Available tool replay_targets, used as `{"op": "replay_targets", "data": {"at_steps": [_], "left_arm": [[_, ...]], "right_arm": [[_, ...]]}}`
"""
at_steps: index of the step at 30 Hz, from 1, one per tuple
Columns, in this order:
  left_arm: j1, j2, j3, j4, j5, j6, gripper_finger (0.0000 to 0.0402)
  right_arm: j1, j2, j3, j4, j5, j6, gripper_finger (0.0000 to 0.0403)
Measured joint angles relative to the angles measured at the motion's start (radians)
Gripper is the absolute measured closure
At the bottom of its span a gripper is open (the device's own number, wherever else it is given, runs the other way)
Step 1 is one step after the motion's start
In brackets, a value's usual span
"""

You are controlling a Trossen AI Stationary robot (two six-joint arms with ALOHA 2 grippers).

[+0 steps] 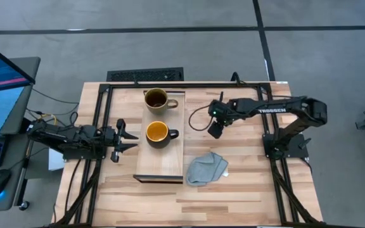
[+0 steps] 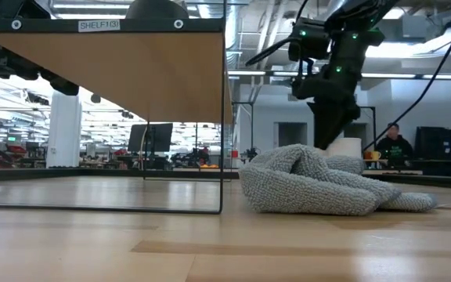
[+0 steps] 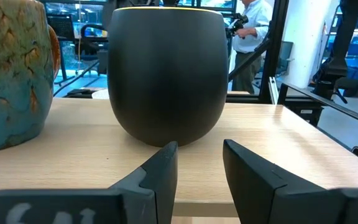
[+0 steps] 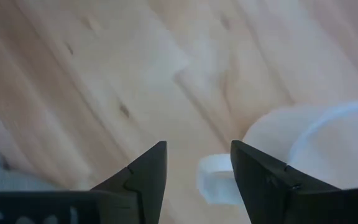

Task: Stack small to large cups/mugs on shelf
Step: Put the white mug on the shelf

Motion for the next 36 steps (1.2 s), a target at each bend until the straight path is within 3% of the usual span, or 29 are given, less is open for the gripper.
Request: {"op": "replay_targets", "data": {"at_steps": [15, 24, 30, 36], "left_arm": [[0.000, 0.000, 0.000, 0.000, 0.000, -0.060, 0.0282], [0.000, 0.000, 0.000, 0.000, 0.000, -0.072, 0.0282], [0.000, 0.000, 0.000, 0.000, 0.000, -0.072, 0.0282], [0.000, 0.000, 0.000, 0.000, 0.000, -0.072, 0.0282]], "right_arm": [[0.137, 0.000, 0.000, -0.213, 0.003, 0.134, 0.0202], [0.144, 0.000, 0.000, -0.259, 0.077, 0.185, 0.0202], [0.145, 0.000, 0.000, -0.270, 0.032, 0.198, 0.0202], [0.135, 0.000, 0.000, -0.283, 0.062, 0.254, 0.0202]]}}
